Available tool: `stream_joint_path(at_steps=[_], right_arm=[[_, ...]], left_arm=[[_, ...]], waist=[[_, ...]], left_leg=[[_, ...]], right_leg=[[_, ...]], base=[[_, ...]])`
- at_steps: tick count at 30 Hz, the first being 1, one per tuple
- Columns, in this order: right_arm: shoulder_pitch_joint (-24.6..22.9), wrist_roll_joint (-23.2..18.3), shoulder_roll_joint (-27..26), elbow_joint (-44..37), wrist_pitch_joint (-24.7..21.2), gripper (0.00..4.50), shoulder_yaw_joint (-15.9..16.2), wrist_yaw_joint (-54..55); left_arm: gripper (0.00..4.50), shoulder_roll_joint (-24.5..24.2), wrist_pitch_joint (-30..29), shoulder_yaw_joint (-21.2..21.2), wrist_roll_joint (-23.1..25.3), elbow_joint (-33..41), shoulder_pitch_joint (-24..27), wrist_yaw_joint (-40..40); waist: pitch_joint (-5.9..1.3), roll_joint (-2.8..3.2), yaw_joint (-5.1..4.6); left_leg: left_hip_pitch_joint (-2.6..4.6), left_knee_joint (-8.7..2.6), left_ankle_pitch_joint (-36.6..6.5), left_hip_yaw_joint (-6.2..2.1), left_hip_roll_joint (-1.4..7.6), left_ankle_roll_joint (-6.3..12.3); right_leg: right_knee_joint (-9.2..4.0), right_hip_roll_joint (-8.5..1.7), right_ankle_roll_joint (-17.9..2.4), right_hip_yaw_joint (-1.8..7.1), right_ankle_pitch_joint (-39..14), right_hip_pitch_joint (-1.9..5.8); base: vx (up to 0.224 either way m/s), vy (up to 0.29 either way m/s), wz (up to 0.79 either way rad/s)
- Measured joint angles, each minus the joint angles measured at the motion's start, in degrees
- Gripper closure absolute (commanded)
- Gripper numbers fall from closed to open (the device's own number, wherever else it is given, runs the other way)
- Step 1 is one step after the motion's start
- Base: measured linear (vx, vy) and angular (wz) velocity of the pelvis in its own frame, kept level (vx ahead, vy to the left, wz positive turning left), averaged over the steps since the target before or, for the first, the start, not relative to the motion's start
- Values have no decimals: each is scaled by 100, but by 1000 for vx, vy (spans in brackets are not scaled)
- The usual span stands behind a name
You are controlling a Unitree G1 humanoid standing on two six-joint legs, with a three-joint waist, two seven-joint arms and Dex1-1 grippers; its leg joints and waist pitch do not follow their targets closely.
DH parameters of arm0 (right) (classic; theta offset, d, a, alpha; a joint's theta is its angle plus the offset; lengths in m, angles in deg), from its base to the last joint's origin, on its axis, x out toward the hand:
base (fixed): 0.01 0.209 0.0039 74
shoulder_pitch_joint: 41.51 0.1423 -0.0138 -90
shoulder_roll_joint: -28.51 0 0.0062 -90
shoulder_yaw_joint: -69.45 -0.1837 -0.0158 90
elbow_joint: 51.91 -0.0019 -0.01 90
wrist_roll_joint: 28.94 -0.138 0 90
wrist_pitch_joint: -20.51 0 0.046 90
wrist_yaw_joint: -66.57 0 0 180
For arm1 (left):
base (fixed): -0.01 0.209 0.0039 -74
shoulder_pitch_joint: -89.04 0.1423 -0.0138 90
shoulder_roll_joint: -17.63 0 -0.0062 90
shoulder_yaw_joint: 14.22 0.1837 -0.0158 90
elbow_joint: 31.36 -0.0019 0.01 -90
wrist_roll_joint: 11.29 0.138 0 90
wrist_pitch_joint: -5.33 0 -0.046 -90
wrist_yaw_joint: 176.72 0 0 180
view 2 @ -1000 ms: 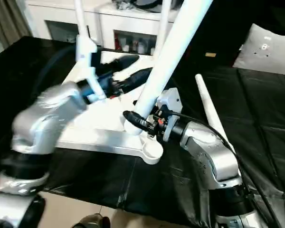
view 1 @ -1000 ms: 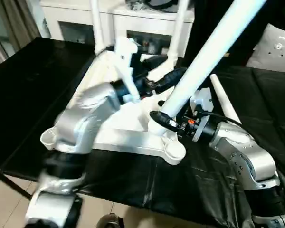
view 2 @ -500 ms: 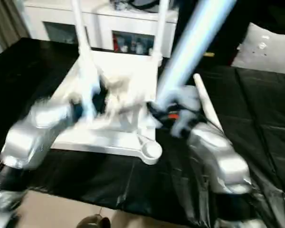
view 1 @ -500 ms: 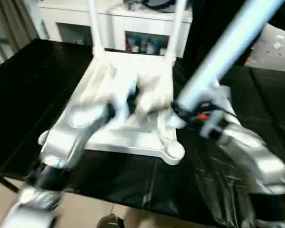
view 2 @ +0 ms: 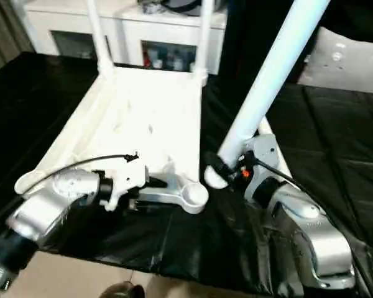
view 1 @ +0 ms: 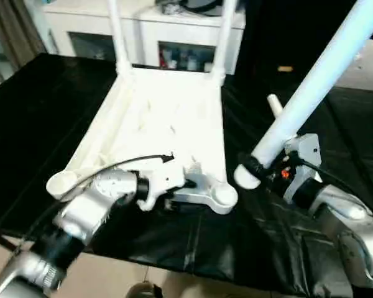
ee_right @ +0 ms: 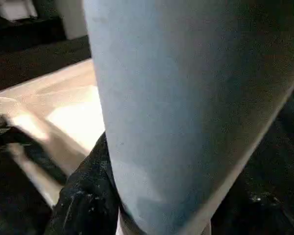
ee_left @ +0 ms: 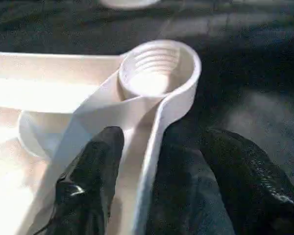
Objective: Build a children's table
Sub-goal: Insert table leg to table base
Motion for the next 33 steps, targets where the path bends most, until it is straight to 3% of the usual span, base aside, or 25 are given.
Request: stream_joint_path(at_steps=[8, 19, 28, 33], right_arm=[[-193, -63, 111, -96, -26, 259, 14, -34], [-262, -138, 97, -133, -36, 259, -31, 22], [-283, -146, 100, -133, -61, 259, -23, 25], [-202, -145, 104, -128, -85, 259, 71, 2]], left_arm=[[243, 140, 237, -5, -4, -918, -425, 571], [324, 221, 438, -17, 26, -1409, -580, 932], [393, 227, 686, -27, 232, -1626, -670, 1053], [439, 263, 541, -109, 183, -1613, -651, 1095]], waist=[[19, 43, -21], [56, 103, -26], [57, 104, -25], [58, 102, -33]], left_leg=[[-3, -15, 0, 4, -1, 1], [-4, -35, -1, 8, -1, 1], [-5, -67, 0, 13, -1, 1], [-4, -67, 0, 15, -1, 1]], right_leg=[[-18, 0, -30, -1, 17, -1], [-46, 0, -33, -1, 19, 0], [-74, 0, -35, -4, 20, 1], [-74, 0, -35, -1, 20, -1]], base=[[0, 0, 0], [0, 0, 0], [0, 0, 0], [0, 0, 0]])
